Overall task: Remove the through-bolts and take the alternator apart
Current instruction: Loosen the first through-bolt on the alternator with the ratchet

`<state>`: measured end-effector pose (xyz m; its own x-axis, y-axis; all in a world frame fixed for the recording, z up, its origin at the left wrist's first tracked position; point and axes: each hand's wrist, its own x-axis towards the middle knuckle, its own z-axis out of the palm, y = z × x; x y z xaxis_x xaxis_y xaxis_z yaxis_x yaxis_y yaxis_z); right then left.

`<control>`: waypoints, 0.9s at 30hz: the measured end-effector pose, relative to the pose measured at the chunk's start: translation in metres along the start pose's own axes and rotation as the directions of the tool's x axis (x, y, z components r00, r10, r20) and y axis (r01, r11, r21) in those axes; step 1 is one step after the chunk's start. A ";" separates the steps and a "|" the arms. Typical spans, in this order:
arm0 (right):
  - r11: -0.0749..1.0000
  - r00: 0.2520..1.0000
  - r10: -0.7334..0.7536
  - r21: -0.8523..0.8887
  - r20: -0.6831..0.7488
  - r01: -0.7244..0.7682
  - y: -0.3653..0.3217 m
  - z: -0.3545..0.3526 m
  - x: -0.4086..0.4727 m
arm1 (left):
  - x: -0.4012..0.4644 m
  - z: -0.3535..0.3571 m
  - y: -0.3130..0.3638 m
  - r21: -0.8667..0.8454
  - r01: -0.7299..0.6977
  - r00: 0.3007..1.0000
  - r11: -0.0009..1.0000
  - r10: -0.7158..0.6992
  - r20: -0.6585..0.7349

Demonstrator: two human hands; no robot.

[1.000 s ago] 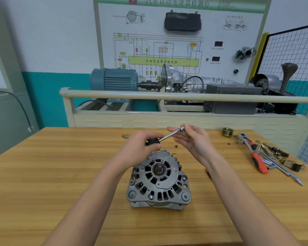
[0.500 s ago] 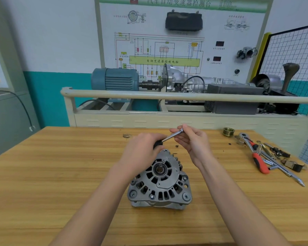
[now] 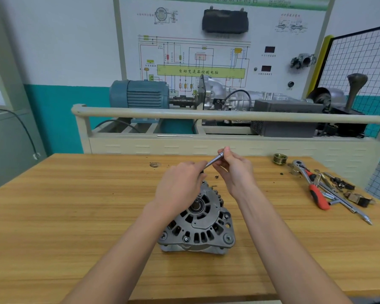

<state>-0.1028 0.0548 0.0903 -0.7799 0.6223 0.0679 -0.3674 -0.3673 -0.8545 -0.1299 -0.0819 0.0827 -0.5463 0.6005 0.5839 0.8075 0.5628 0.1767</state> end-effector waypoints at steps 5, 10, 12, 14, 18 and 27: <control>0.999 1.000 0.009 0.043 -0.012 -0.009 0.008 -0.004 0.000 | -0.001 0.006 0.001 0.026 -0.011 1.000 1.000 0.011 0.001; 0.975 0.995 0.008 -0.223 0.101 0.014 0.007 -0.024 0.012 | -0.005 0.016 -0.004 -0.150 0.050 0.999 0.987 -0.049 0.007; 0.888 0.995 -0.005 -0.458 0.098 0.049 0.003 -0.046 0.023 | -0.005 0.016 -0.008 -0.210 0.113 0.993 0.971 -0.105 0.048; 0.658 0.998 -0.047 -0.753 -0.031 0.008 0.002 -0.080 0.037 | -0.005 0.015 -0.015 -0.256 0.179 0.984 0.950 -0.166 0.071; -0.034 0.939 0.034 -0.939 -0.343 -0.342 0.008 -0.145 0.050 | -0.004 0.012 -0.026 -0.353 0.278 0.960 0.893 -0.242 0.142; -0.045 0.966 0.134 -0.975 -0.221 -0.217 0.029 -0.146 0.035 | -0.010 0.008 -0.026 -0.784 0.404 0.905 0.471 -0.329 0.268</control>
<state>-0.0672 0.1665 -0.0073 -0.6909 0.7044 -0.1628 0.6796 0.5559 -0.4788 -0.1468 -0.0980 0.0660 -0.8203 0.5105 0.2578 0.3344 0.0623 0.9404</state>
